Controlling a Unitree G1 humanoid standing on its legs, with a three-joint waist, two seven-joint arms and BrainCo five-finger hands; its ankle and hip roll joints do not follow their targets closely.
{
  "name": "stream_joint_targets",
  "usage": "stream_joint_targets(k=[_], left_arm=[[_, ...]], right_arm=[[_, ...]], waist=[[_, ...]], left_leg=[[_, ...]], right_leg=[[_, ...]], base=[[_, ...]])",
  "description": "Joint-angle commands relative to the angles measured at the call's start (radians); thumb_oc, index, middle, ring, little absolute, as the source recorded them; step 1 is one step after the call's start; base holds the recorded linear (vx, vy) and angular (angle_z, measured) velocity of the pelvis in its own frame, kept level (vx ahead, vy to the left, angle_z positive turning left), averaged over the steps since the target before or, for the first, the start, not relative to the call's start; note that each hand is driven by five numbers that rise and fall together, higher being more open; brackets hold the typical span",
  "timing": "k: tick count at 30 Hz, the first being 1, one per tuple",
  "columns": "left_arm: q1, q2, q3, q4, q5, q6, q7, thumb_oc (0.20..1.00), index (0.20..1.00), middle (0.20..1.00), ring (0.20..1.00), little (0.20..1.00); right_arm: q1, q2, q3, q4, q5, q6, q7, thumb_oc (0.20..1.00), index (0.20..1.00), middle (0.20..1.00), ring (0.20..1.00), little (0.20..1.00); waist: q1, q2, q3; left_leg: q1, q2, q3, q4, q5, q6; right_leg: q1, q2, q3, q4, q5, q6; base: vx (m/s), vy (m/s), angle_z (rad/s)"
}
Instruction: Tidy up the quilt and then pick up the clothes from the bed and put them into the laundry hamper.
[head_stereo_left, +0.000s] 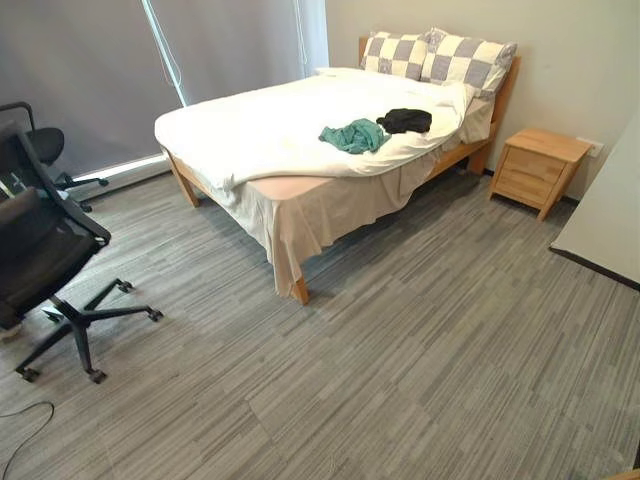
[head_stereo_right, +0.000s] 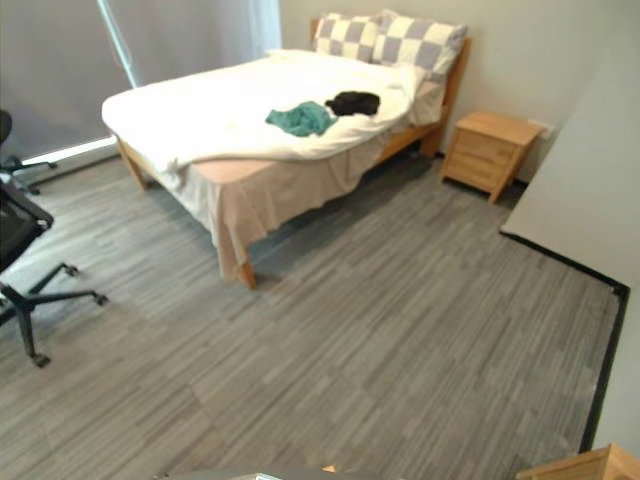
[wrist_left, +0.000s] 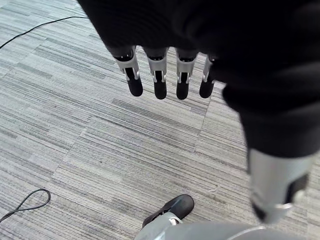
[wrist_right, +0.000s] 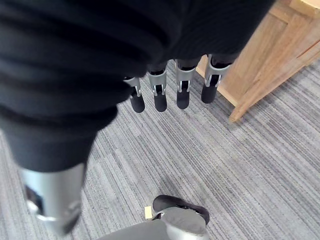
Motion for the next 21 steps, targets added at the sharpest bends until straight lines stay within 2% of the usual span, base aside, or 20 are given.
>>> stream_joint_targets(k=[1, 6, 9, 11, 12, 13, 14, 15, 16, 17, 18, 19, 20, 21], left_arm=[[-0.080, 0.033, -0.008, 0.020, 0.049, -0.008, 0.021, 1.000, 1.000, 1.000, 1.000, 1.000], [-0.085, 0.038, -0.002, 0.018, 0.047, -0.003, 0.027, 1.000, 1.000, 1.000, 1.000, 1.000], [-0.092, 0.041, 0.002, 0.020, 0.042, -0.002, 0.030, 1.000, 1.000, 1.000, 1.000, 1.000], [-0.101, 0.050, 0.007, 0.017, 0.034, 0.000, 0.028, 1.000, 1.000, 1.000, 1.000, 1.000], [-0.104, 0.054, 0.013, 0.017, 0.028, 0.003, 0.028, 1.000, 1.000, 1.000, 1.000, 1.000], [-0.106, 0.054, 0.016, 0.015, 0.024, 0.005, 0.028, 1.000, 1.000, 1.000, 1.000, 1.000], [-0.106, 0.053, 0.026, 0.014, 0.010, 0.011, 0.028, 1.000, 1.000, 1.000, 1.000, 1.000], [-0.106, 0.053, 0.026, 0.014, 0.010, 0.012, 0.028, 1.000, 1.000, 1.000, 1.000, 1.000], [-0.114, 0.054, 0.025, 0.016, 0.004, 0.012, 0.031, 1.000, 1.000, 1.000, 1.000, 1.000], [-0.114, 0.054, 0.024, 0.017, 0.004, 0.012, 0.031, 1.000, 1.000, 1.000, 1.000, 1.000], [-0.126, 0.056, 0.018, 0.021, 0.008, 0.009, 0.029, 1.000, 1.000, 1.000, 1.000, 1.000], [-0.129, 0.055, 0.013, 0.024, 0.014, 0.008, 0.029, 1.000, 1.000, 1.000, 1.000, 1.000], [-0.129, 0.055, 0.013, 0.024, 0.014, 0.007, 0.029, 1.000, 1.000, 1.000, 1.000, 1.000], [-0.142, 0.055, 0.000, 0.033, 0.039, 0.006, 0.027, 1.000, 1.000, 1.000, 1.000, 1.000]], right_arm=[[-0.083, 0.006, 0.012, 0.016, -0.025, 0.003, -0.007, 1.000, 1.000, 1.000, 1.000, 1.000], [-0.092, 0.006, 0.014, 0.009, -0.029, 0.005, -0.008, 1.000, 1.000, 1.000, 1.000, 1.000], [-0.105, 0.004, 0.014, 0.010, -0.034, 0.008, -0.007, 1.000, 1.000, 1.000, 1.000, 1.000], [-0.118, 0.001, 0.008, 0.005, -0.030, 0.007, -0.006, 1.000, 1.000, 1.000, 1.000, 1.000], [-0.124, 0.000, 0.004, 0.000, -0.026, 0.007, -0.004, 1.000, 1.000, 1.000, 1.000, 1.000], [-0.127, -0.004, -0.005, -0.005, -0.018, 0.007, -0.003, 1.000, 1.000, 1.000, 1.000, 1.000], [-0.132, -0.009, -0.020, -0.018, -0.004, 0.009, -0.003, 1.000, 1.000, 1.000, 1.000, 1.000], [-0.132, -0.009, -0.020, -0.018, -0.004, 0.009, -0.003, 1.000, 1.000, 1.000, 1.000, 1.000], [-0.129, -0.004, -0.037, -0.021, 0.023, 0.003, -0.009, 1.000, 1.000, 1.000, 1.000, 1.000], [-0.129, -0.004, -0.037, -0.021, 0.023, 0.003, -0.009, 1.000, 1.000, 1.000, 1.000, 1.000], [-0.119, -0.004, -0.040, -0.028, 0.033, -0.002, -0.016, 1.000, 1.000, 1.000, 1.000, 1.000], [-0.113, -0.004, -0.037, -0.031, 0.032, -0.003, -0.020, 1.000, 1.000, 1.000, 1.000, 1.000], [-0.112, -0.004, -0.037, -0.031, 0.032, -0.003, -0.020, 1.000, 1.000, 1.000, 1.000, 1.000], [-0.104, -0.003, -0.036, -0.029, 0.035, -0.004, -0.023, 1.000, 1.000, 1.000, 1.000, 1.000]], waist=[[-0.011, -0.029, 0.087], [-0.003, -0.027, 0.093], [0.004, -0.025, 0.102], [0.014, -0.024, 0.120], [0.016, -0.022, 0.133], [0.015, -0.018, 0.144], [0.008, -0.007, 0.173], [0.009, -0.009, 0.173], [-0.004, -0.005, 0.182], [-0.006, -0.005, 0.183], [-0.024, -0.024, 0.182], [-0.039, -0.032, 0.185], [-0.042, -0.027, 0.189], [-0.069, -0.039, 0.190]], left_leg=[[0.063, -0.006, 0.033, -0.022, -0.107, -0.033], [0.048, -0.010, 0.034, -0.022, -0.107, -0.026], [0.038, -0.015, 0.037, -0.022, -0.113, -0.015], [0.032, -0.016, 0.039, -0.020, -0.117, 0.001], [0.037, -0.013, 0.042, -0.017, -0.124, 0.009], [0.047, -0.015, 0.048, -0.015, -0.134, 0.019], [0.093, -0.013, 0.056, -0.018, -0.156, 0.036], [0.093, -0.015, 0.057, -0.018, -0.156, 0.037], [0.127, -0.006, 0.046, -0.021, -0.173, 0.034], [0.128, -0.006, 0.043, -0.021, -0.174, 0.033], [0.156, -0.012, 0.033, -0.022, -0.209, 0.013], [0.172, -0.009, 0.022, -0.022, -0.224, -0.001], [0.176, -0.003, 0.019, -0.022, -0.226, -0.003], [0.203, 0.013, 0.009, -0.022, -0.252, -0.034]], right_leg=[[0.117, -0.075, 0.000, -0.222, 0.034, 0.129], [0.093, -0.080, 0.008, -0.220, 0.043, 0.136], [0.062, -0.085, 0.011, -0.176, 0.035, 0.143], [-0.006, -0.079, 0.009, -0.043, 0.016, 0.155], [-0.054, -0.083, 0.006, 0.056, 0.021, 0.176], [-0.099, -0.091, 0.002, 0.153, 0.046, 0.203], [-0.201, -0.120, -0.026, 0.360, 0.131, 0.234], [-0.204, -0.122, -0.024, 0.365, 0.129, 0.234], [-0.276, -0.125, -0.061, 0.402, 0.124, 0.218], [-0.274, -0.126, -0.063, 0.405, 0.121, 0.218], [-0.286, -0.133, -0.095, 0.223, 0.097, 0.200], [-0.272, -0.129, -0.102, 0.103, 0.099, 0.194], [-0.261, -0.124, -0.108, 0.093, 0.102, 0.193], [-0.274, -0.115, -0.079, -0.099, 0.136, 0.201]], base=[[0.00, 0.000, 0.00], [0.02, 0.030, -0.03], [0.03, 0.073, -0.17], [-0.01, 0.087, -0.14], [0.01, 0.109, -0.28], [0.11, 0.176, -0.43], [0.11, 0.145, -0.47], [0.30, 0.113, -0.53], [0.21, 0.017, -0.27], [0.52, -0.046, 0.01], [0.47, -0.117, 0.26], [0.47, -0.116, 0.27], [0.50, -0.175, 0.37], [0.36, -0.125, 0.44]])
